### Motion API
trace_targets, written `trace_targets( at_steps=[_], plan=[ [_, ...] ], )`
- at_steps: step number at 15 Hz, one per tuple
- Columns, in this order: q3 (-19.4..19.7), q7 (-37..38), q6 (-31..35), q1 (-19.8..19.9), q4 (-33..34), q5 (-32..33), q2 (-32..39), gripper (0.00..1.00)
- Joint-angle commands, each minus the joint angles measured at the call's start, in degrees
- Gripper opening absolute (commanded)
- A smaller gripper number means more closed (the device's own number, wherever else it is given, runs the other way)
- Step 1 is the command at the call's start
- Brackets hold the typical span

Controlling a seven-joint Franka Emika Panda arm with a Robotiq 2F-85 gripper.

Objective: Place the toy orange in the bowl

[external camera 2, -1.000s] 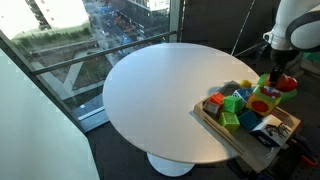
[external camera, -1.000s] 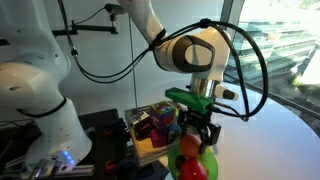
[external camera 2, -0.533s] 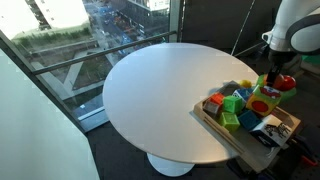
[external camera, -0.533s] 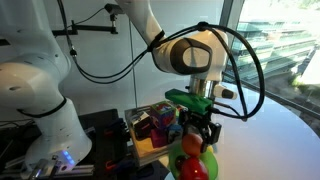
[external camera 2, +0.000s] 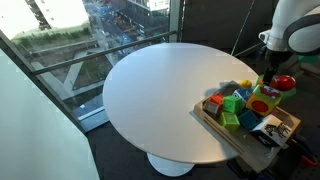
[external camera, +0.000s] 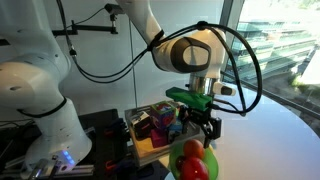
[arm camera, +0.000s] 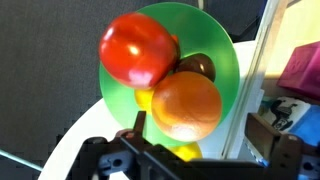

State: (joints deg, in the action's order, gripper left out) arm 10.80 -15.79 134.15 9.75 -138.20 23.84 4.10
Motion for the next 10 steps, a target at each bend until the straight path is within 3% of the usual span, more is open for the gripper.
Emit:
trace_targets(
  at_steps=[1,10],
  plan=[
    [-0.50,-0.53,0.68,0.16,0.51,-1.98,-0.51,1.00],
    [0.17,-6.19,-0.49,1.51,2.33,-8.81,-1.57,1.00]
  ],
)
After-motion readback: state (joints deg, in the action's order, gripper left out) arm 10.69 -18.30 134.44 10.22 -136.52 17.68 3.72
